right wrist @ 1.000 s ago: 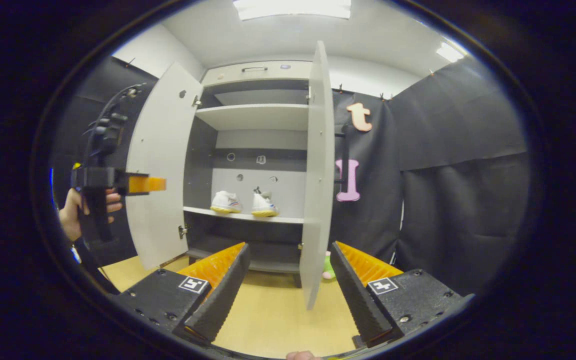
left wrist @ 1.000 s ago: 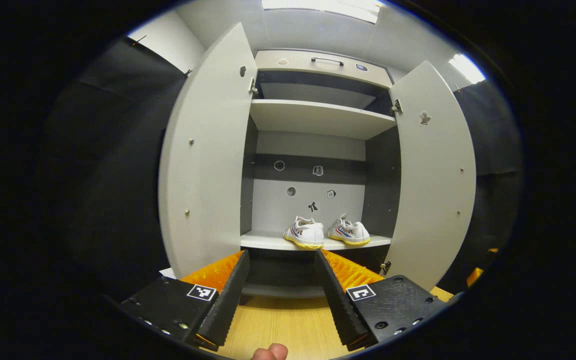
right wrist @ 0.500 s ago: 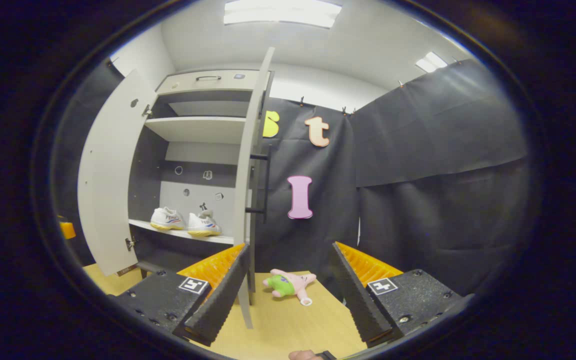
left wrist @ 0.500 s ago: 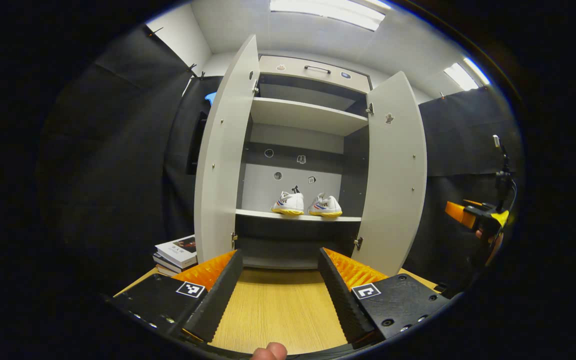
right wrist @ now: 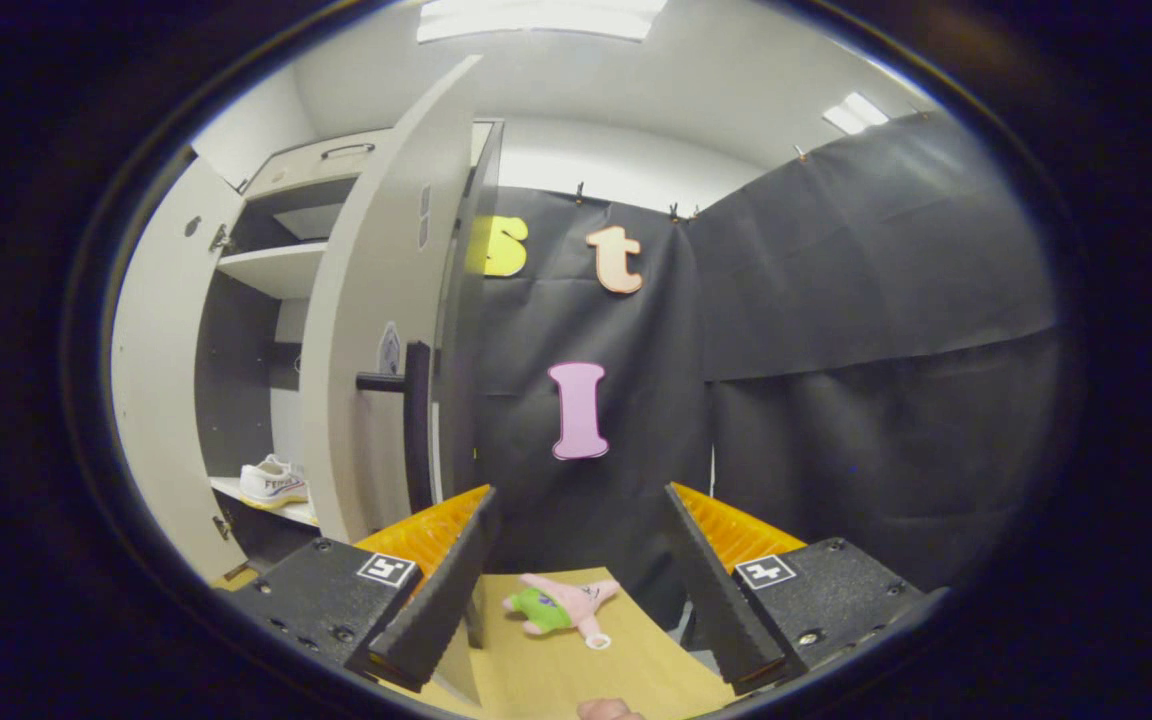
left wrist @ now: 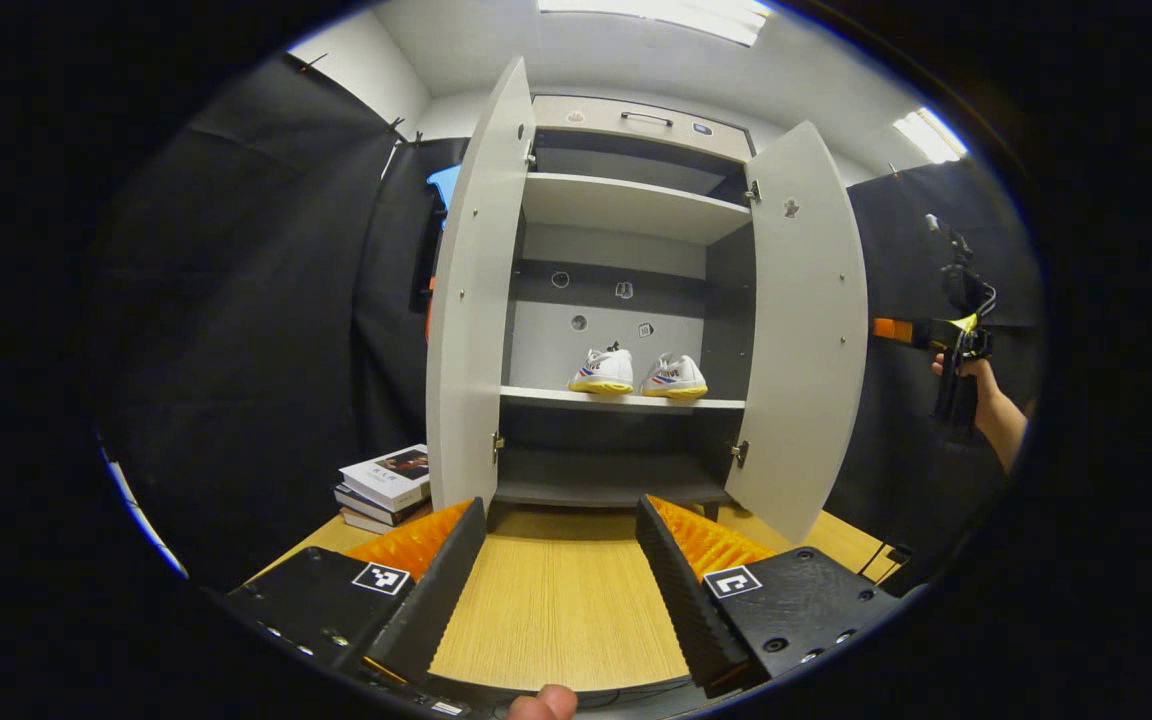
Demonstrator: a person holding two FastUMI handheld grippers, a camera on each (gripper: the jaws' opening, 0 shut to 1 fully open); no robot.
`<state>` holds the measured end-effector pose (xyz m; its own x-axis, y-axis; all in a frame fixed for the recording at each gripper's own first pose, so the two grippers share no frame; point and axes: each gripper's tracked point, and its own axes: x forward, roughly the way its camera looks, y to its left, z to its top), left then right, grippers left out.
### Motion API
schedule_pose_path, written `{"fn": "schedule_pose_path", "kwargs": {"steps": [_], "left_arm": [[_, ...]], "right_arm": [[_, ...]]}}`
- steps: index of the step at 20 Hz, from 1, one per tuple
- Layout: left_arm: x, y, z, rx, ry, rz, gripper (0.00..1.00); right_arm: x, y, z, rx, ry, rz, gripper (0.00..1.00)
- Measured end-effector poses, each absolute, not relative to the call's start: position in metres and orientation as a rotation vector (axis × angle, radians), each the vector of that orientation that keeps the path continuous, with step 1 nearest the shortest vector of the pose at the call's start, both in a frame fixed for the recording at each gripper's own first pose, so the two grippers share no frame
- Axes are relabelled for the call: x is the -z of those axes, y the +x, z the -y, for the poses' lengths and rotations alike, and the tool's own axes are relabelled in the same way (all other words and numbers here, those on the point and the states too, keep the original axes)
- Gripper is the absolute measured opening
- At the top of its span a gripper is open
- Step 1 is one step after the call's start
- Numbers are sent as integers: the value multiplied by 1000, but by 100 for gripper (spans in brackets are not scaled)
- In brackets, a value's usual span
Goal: Grab one shoe with the right hand and put it into the shoe cabinet, grab the other shoe with the left hand and put it into the shoe cabinet; then close the right door with the right hand and the left door with the left hand.
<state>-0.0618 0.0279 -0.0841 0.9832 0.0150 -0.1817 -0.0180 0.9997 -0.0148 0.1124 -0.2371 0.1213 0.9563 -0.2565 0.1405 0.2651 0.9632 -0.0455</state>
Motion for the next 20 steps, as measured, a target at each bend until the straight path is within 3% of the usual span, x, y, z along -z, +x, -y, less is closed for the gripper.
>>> {"fn": "schedule_pose_path", "kwargs": {"steps": [3, 5, 14, 20], "left_arm": [[84, -60, -29, -28, -20, -181, 91], [83, -60, -27, -27, -18, -180, 91], [77, -54, -13, 2, 0, -168, 91], [80, -60, -24, -31, 18, -173, 91]], "right_arm": [[-129, 120, 222, 262, -99, 155, 100], [-132, 118, 215, 279, -137, 167, 92], [-124, 117, 170, 190, -63, 164, 95], [-121, 136, 96, 69, -82, 183, 95]]}}
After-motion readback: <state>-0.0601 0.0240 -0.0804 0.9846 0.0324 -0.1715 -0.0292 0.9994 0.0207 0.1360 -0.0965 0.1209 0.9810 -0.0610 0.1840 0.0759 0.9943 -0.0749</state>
